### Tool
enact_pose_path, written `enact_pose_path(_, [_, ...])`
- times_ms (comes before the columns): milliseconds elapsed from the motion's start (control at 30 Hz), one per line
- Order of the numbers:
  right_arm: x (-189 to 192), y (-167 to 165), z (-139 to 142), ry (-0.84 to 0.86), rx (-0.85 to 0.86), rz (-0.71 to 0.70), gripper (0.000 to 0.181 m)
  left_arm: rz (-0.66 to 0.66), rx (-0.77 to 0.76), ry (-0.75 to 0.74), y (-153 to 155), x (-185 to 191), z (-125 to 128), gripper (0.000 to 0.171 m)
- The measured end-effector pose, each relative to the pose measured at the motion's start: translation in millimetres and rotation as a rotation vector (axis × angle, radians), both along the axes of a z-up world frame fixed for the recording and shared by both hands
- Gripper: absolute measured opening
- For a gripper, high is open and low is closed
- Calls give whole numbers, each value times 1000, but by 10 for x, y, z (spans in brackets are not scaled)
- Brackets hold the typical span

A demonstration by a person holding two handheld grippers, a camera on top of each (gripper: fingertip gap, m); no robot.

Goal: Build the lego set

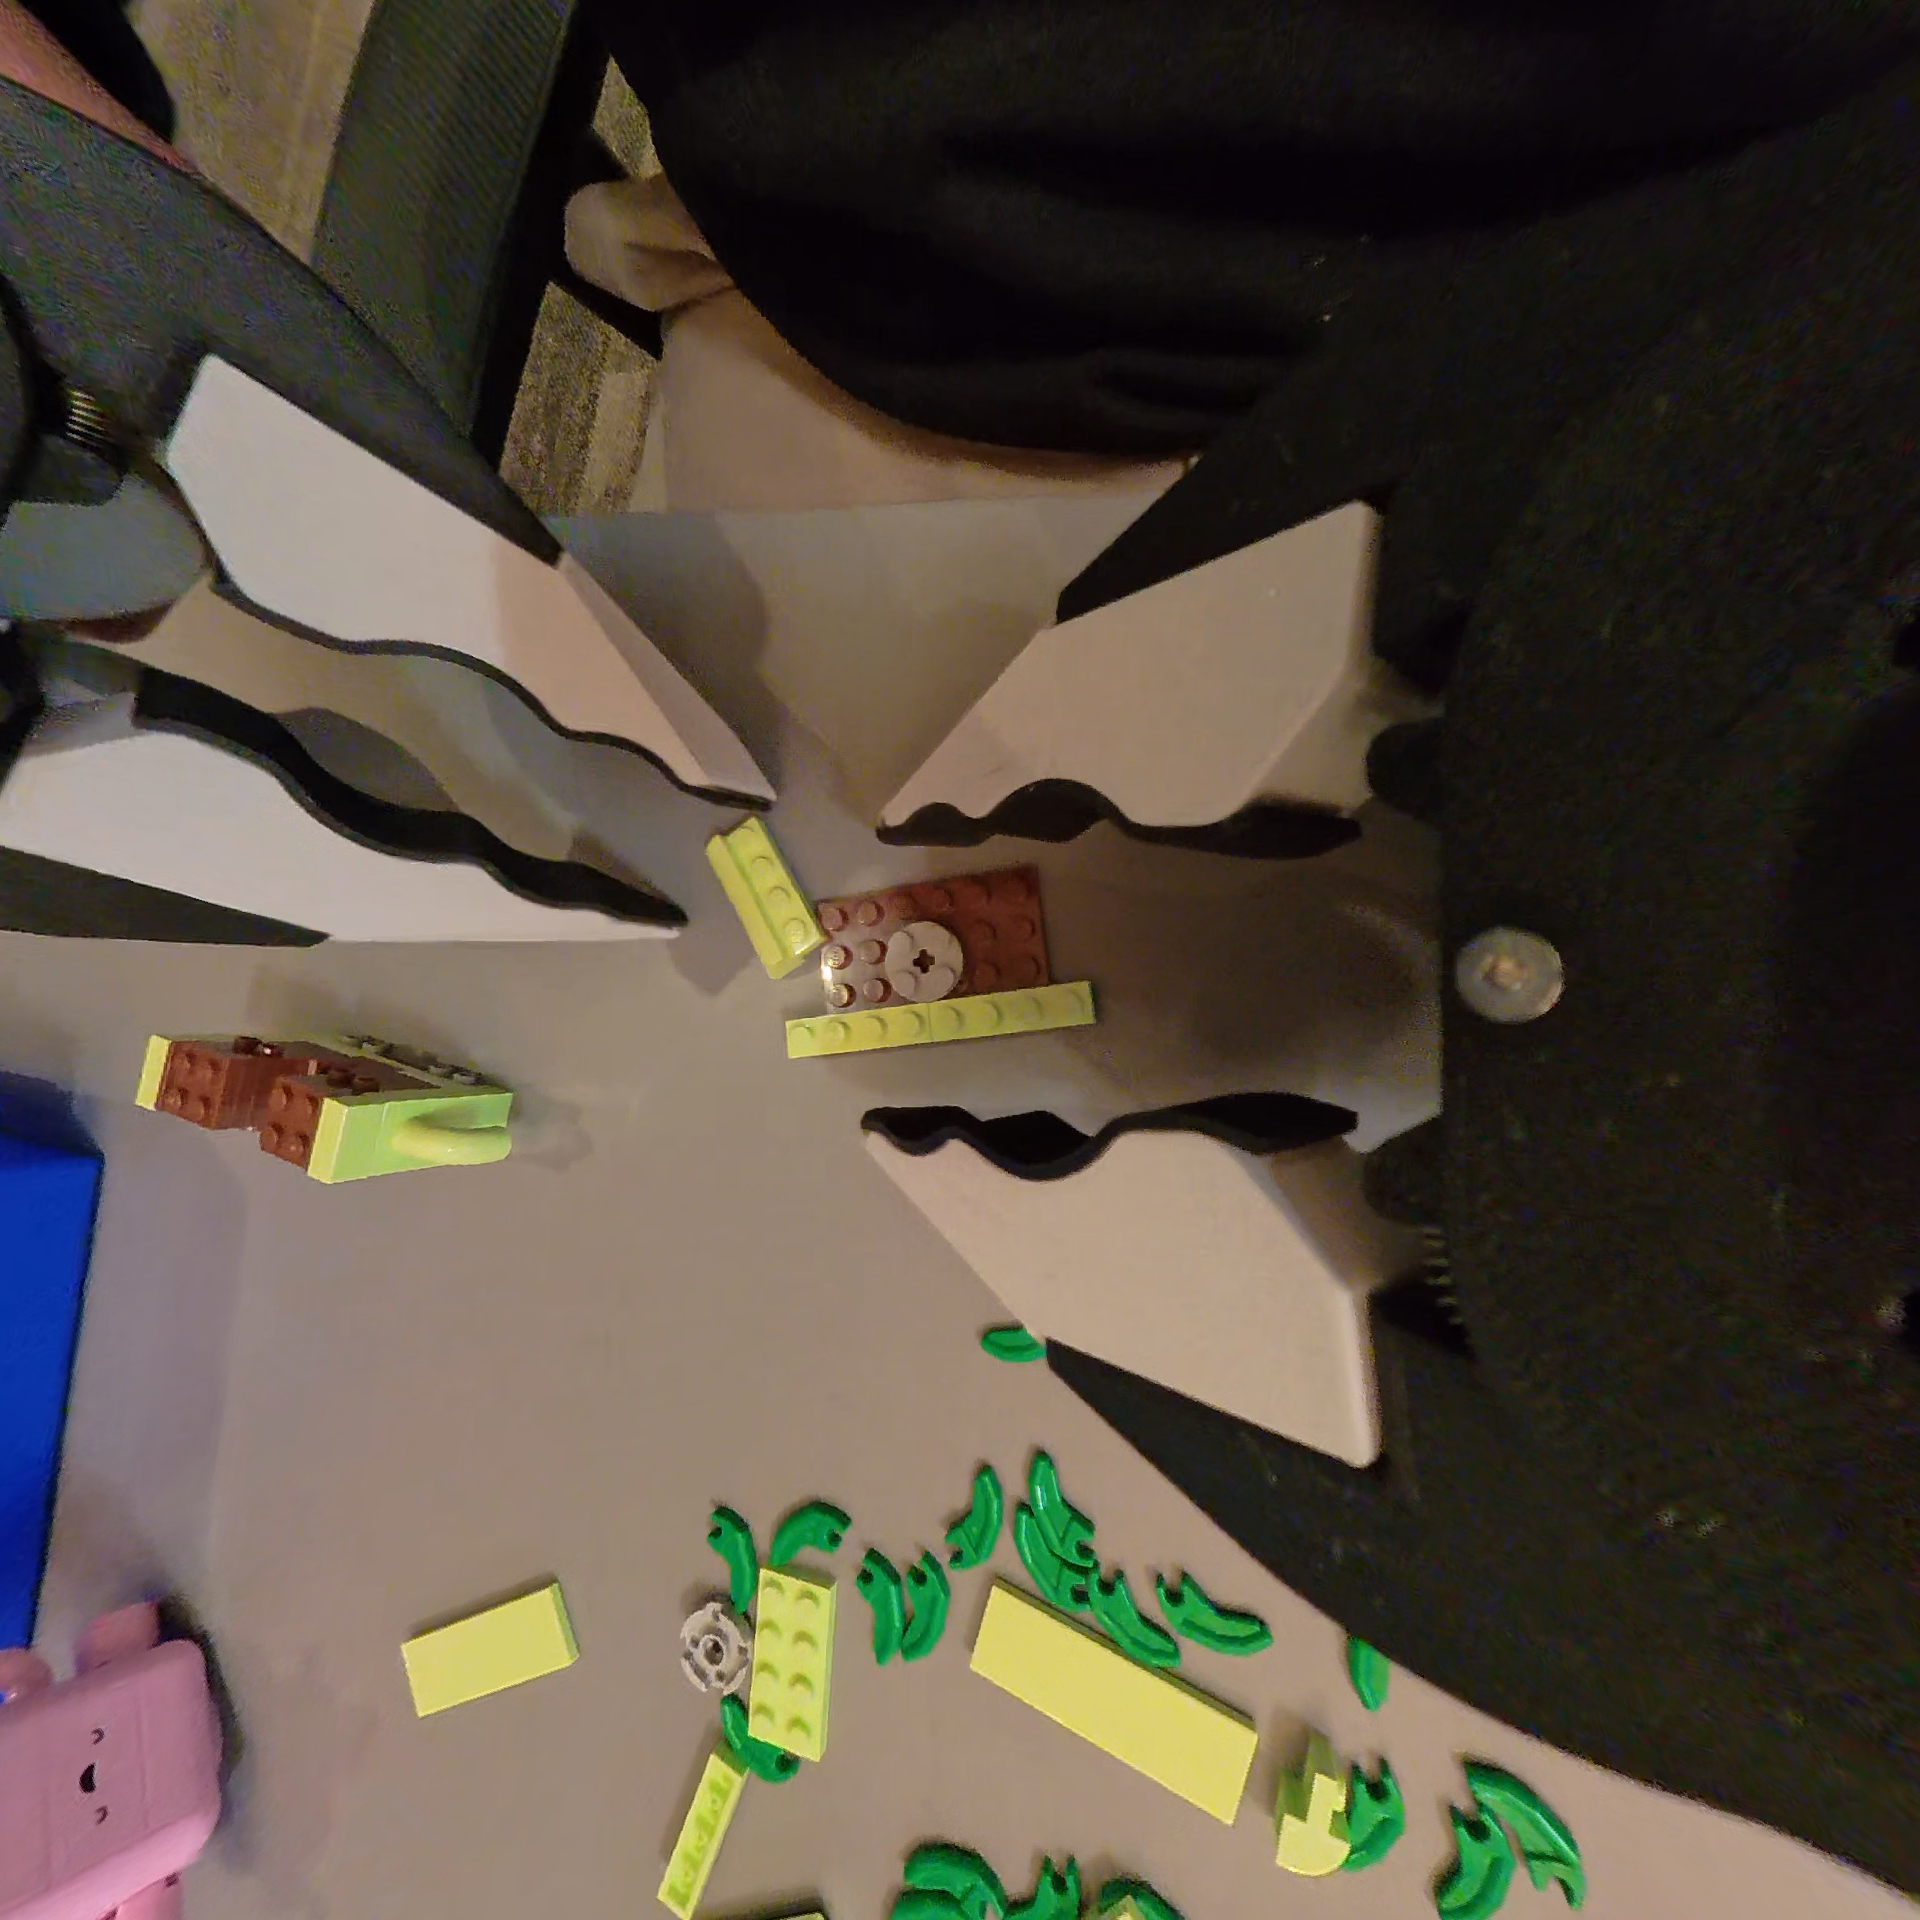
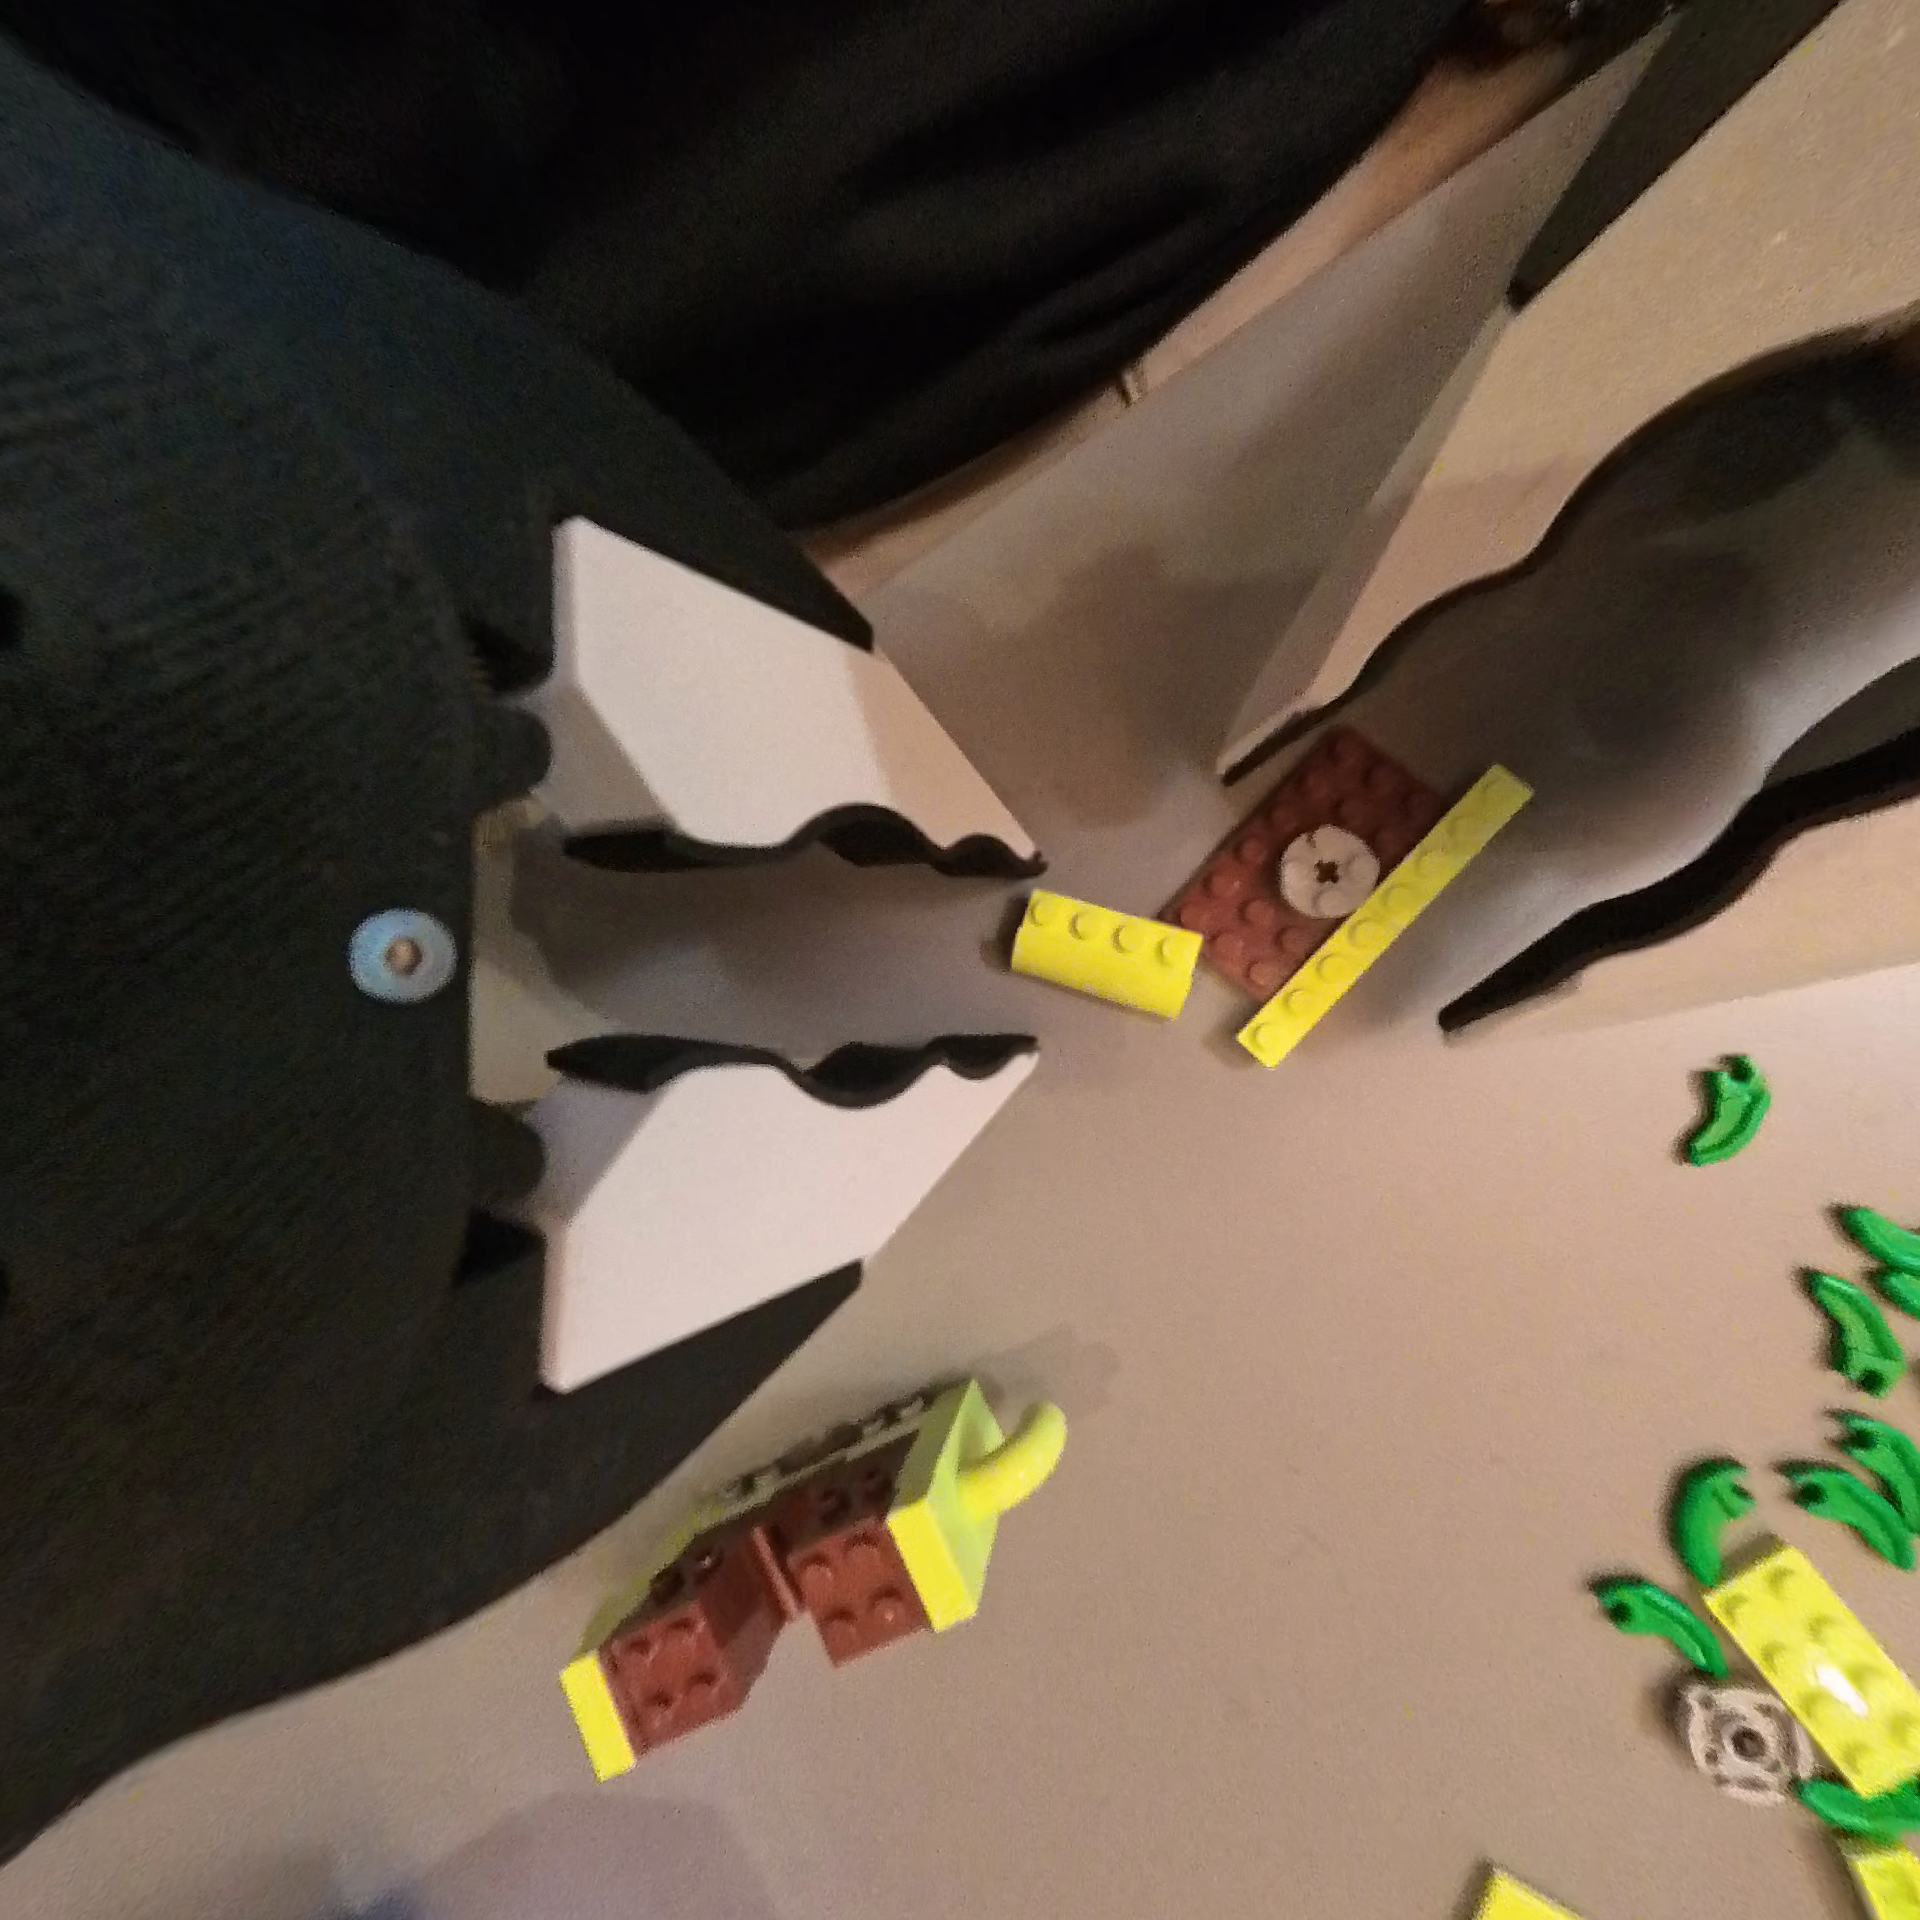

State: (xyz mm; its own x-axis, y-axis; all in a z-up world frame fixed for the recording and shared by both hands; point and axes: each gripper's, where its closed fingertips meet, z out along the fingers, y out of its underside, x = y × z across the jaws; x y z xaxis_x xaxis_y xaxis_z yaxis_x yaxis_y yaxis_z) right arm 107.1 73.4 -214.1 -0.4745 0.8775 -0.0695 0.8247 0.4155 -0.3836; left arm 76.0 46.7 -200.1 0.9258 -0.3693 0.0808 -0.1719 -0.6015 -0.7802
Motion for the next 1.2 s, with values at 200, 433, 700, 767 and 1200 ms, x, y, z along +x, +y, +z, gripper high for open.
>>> enact_pose_path(200, [2, -110, 13, -7, -94, -34, 24, 6, -32, -1, -31, -5, -45, 44])
enact_pose_path(433, [-50, -172, 8, 55, -98, -40, 16, 15, -65, -8, -50, -18, -88, 37])
enact_pose_path(700, [27, -296, 38, 49, -148, 27, 30, 8, -85, 29, -56, -6, -137, 34])
enact_pose_path(767, [26, -279, 61, 77, -111, 74, 34, 5, -86, 18, -57, -2, -133, 33])
enact_pose_path(1200, [-133, -227, 78, 175, 26, 581, 37, -11, -93, -10, -66, 17, -127, 33])
